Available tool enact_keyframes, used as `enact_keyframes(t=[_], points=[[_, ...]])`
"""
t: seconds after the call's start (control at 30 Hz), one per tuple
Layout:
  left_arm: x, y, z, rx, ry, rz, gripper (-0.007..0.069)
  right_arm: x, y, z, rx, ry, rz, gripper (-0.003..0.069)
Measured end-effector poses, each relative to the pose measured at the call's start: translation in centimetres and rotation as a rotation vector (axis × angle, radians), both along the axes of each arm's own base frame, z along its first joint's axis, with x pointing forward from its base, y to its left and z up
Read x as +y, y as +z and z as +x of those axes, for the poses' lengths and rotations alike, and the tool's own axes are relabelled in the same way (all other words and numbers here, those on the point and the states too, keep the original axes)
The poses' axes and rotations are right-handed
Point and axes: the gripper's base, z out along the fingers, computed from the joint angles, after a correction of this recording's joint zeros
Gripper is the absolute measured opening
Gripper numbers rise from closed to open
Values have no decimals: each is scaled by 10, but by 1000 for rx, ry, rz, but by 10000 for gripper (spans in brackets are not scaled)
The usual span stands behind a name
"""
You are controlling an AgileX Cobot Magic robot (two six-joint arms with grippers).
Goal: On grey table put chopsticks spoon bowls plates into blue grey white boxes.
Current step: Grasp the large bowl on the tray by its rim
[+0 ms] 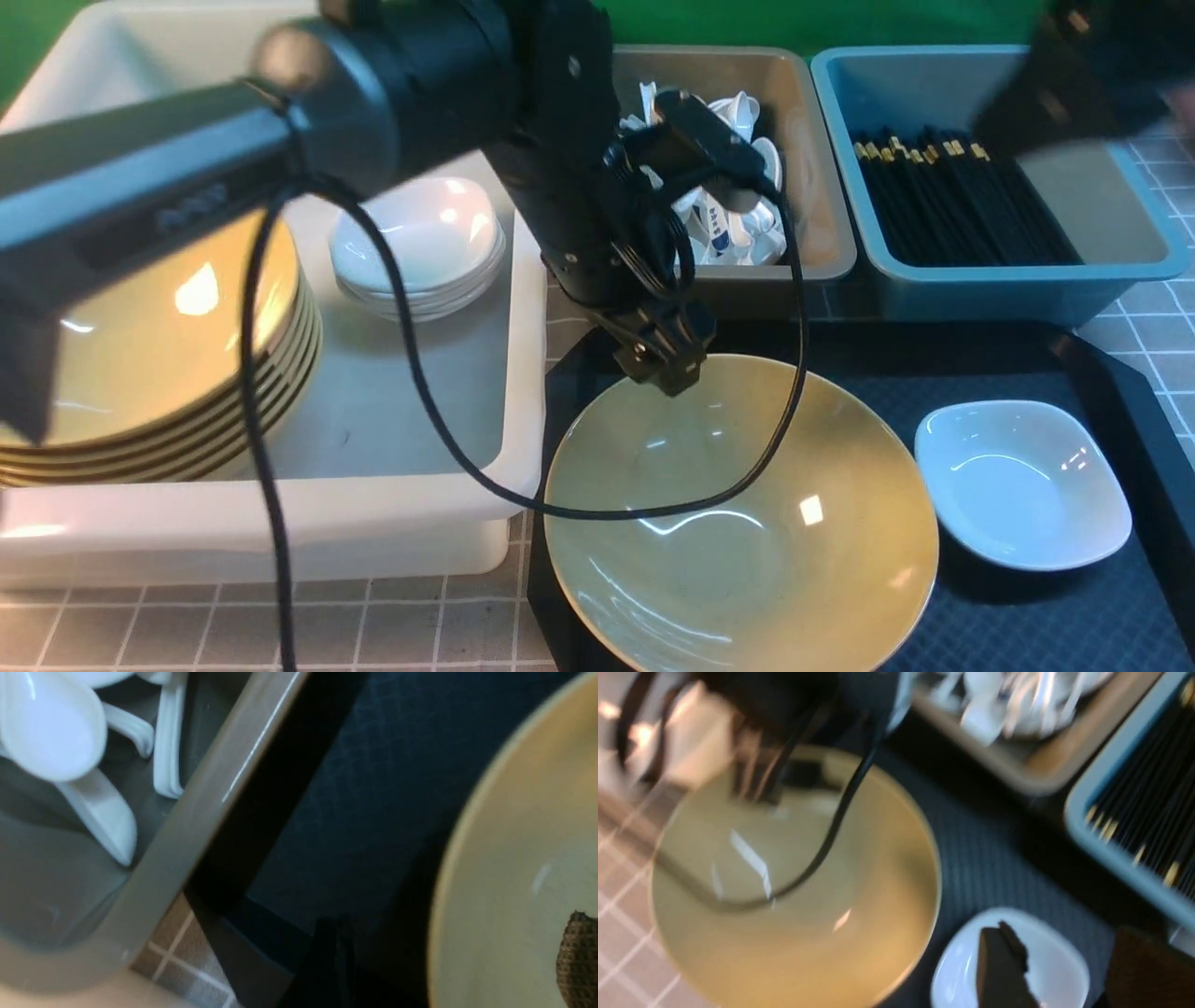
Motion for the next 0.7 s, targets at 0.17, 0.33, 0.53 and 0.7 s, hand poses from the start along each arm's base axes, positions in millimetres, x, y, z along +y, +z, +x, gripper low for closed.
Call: enact_keyframes(t=[0.17, 0.33, 0.53, 0.7], points=[[-4, -16, 6, 9, 4, 7, 553, -5, -10, -13, 29, -6, -7, 259], [-8, -37, 13, 32, 6, 25, 496, -8, -24, -22, 77, -27, -10, 237], [-12, -45, 9, 91, 8, 22, 158, -8, -27, -23, 85, -13, -16, 237], [-9, -30, 0, 142, 15, 2, 71, -8, -27, -24, 73, 25, -30, 237]])
